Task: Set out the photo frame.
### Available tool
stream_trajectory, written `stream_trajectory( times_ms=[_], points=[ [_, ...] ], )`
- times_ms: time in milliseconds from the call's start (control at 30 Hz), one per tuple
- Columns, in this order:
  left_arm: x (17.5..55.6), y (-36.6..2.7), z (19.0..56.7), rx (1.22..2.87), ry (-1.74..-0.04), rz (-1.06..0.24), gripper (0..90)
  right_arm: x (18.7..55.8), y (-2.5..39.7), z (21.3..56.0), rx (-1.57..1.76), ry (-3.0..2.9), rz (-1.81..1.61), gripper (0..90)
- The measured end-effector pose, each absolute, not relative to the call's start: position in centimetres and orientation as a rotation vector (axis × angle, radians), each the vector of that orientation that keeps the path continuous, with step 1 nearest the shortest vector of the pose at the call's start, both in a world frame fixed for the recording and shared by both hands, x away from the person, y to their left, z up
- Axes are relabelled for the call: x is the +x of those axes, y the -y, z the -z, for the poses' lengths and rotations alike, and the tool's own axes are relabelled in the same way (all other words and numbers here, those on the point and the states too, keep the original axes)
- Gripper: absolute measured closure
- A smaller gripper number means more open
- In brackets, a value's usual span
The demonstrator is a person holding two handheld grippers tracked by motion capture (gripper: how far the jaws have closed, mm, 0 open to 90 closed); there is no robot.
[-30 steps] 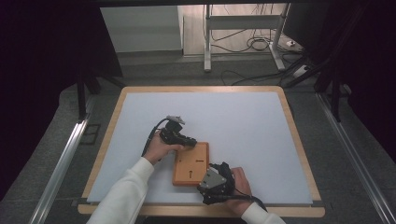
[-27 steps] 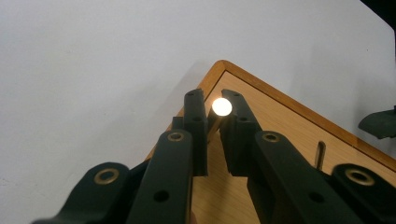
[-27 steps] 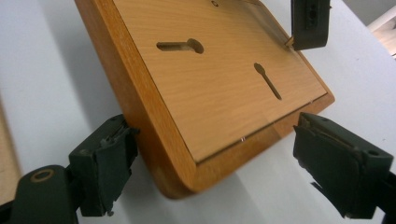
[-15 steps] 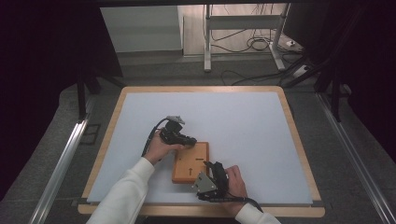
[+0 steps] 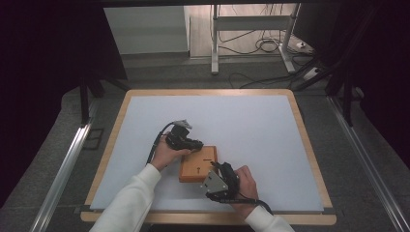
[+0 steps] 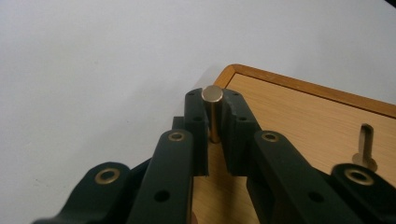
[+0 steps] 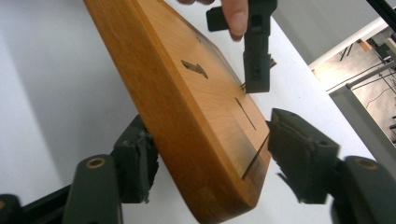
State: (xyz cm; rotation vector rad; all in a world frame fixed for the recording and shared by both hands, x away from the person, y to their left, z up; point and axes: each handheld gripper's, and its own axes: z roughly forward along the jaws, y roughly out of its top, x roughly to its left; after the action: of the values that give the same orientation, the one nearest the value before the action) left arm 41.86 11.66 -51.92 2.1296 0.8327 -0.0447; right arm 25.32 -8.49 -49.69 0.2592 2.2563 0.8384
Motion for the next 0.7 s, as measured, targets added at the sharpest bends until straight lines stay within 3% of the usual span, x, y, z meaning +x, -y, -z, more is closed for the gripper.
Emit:
stream_trajectory(
  times_ms=[133, 367, 700],
  points=[
    [41.9, -11.7, 52.0, 2.121, -0.838, 0.045, 81.1, 25.4, 8.5, 49.2, 0.244, -2.267, -0.841, 45.1],
    [42.0, -11.8, 52.0, 2.109, -0.844, 0.049, 77.9, 25.7, 8.8, 48.7, 0.243, -2.256, -0.839, 48.6],
    [40.8, -14.0, 51.2, 2.05, -0.914, -0.053, 50.2, 26.2, 9.0, 48.0, 0.254, -2.257, -0.861, 50.1]
  ],
)
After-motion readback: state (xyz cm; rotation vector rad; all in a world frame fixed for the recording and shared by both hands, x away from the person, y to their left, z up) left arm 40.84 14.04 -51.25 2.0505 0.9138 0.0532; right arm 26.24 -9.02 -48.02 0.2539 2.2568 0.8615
